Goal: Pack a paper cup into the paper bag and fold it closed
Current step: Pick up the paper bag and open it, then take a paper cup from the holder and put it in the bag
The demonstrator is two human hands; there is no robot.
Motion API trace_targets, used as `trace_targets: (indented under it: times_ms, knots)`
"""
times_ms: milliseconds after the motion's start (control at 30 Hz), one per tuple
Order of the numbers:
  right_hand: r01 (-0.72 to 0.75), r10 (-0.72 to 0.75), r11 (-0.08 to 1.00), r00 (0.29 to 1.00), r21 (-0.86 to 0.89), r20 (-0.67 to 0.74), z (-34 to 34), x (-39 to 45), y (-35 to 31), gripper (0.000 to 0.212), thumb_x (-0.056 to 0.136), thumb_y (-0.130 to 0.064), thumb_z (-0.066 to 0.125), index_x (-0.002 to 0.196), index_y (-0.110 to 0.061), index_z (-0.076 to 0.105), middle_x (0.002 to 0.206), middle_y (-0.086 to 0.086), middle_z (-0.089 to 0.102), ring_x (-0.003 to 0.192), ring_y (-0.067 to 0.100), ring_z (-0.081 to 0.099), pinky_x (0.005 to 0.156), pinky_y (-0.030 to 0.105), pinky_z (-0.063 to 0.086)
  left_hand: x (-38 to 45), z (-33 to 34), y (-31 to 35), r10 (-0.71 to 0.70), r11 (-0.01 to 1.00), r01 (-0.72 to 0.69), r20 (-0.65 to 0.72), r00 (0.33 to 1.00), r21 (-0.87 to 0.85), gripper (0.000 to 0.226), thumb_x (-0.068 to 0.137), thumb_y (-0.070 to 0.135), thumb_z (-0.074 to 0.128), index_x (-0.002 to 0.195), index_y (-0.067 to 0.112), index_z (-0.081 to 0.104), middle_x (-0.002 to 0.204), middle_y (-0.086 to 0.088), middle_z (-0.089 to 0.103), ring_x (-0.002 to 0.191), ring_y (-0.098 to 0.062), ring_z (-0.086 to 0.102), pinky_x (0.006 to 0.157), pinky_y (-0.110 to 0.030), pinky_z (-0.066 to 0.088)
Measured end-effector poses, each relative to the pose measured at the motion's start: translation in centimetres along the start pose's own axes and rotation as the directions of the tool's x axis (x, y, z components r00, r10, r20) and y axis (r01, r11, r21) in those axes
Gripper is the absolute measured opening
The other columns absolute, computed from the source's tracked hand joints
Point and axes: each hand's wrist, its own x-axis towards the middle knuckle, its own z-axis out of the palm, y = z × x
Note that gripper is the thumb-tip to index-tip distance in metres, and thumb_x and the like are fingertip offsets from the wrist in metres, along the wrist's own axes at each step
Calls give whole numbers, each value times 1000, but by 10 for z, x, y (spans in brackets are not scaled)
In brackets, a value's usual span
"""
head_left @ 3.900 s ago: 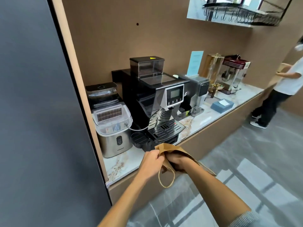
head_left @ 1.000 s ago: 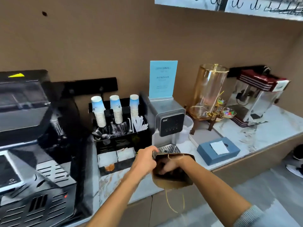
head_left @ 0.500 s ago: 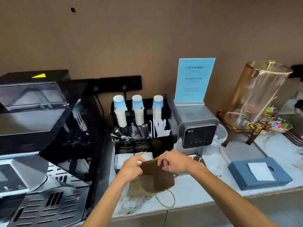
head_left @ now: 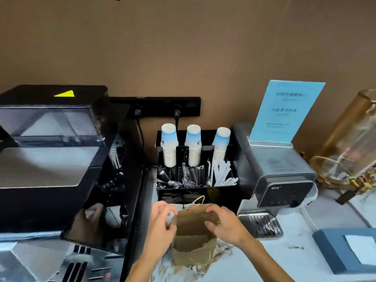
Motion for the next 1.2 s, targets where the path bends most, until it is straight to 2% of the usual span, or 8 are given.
trace_targets:
  times_ms: [100,233,400,533,667,767,967,1200]
  knots:
    - [4,-5,999,1000,32,16,3,3,-9,40,82,-49,63,118,-41,49,104,-9,48,97,13,56,88,27,46,3,-6,-7,29,999,-32,126,992,27,48,85,-10,60,86,37,67,136,27,38,124,13,42,94,-3,34]
    - [15,-21,999,991,45,135,-10,-1,-18,55,78,-43,74,126,-41,46,111,-7,46,102,12,54,86,21,43,6,-5,-7,-38,996,58,288,957,-61,62,87,-9,56,126,38,58,141,40,34,132,27,24,115,-17,22]
    - [49,-69,996,956,75,284,-27,-7,-12,74,73,-40,81,136,-43,42,117,-4,40,113,15,49,98,25,42,0,3,-9,-89,973,144,283,955,-179,71,82,-9,59,134,39,50,146,30,41,142,10,28,121,-25,21]
    - [131,-157,986,940,105,304,-38,-6,-10,62,76,-46,78,130,-45,49,105,-10,38,95,1,47,78,13,39,-3,10,-5,-108,968,159,248,963,-194,74,80,-11,58,134,40,50,146,32,41,142,12,26,120,-25,20]
    - [202,-234,966,948,162,214,-73,10,-26,28,80,-49,70,105,-37,66,89,-10,55,67,2,51,66,17,45,-6,14,0,-146,961,186,201,969,-202,75,76,-10,57,133,39,51,146,30,42,143,7,30,124,-31,22]
    - [233,-257,952,961,200,102,-105,44,-53,1,87,-34,69,87,-34,68,76,-11,64,66,2,55,66,19,48,-8,16,2,-157,965,192,187,970,-181,75,74,-5,56,132,42,50,145,33,41,142,8,29,125,-35,22]
    - [392,-358,909,908,139,-217,-139,135,-129,7,88,-11,66,93,-15,68,76,-10,61,64,-1,52,63,5,42,-11,26,5,-202,963,224,146,968,-151,78,72,8,53,130,58,43,145,36,36,141,14,26,125,-39,24]
    - [455,-424,890,857,41,-294,-101,164,-174,12,86,-18,67,97,-14,62,97,2,58,80,12,55,81,30,47,-9,30,-2,-205,969,220,135,969,-112,76,75,2,59,129,53,44,146,32,37,142,11,26,127,-41,23]
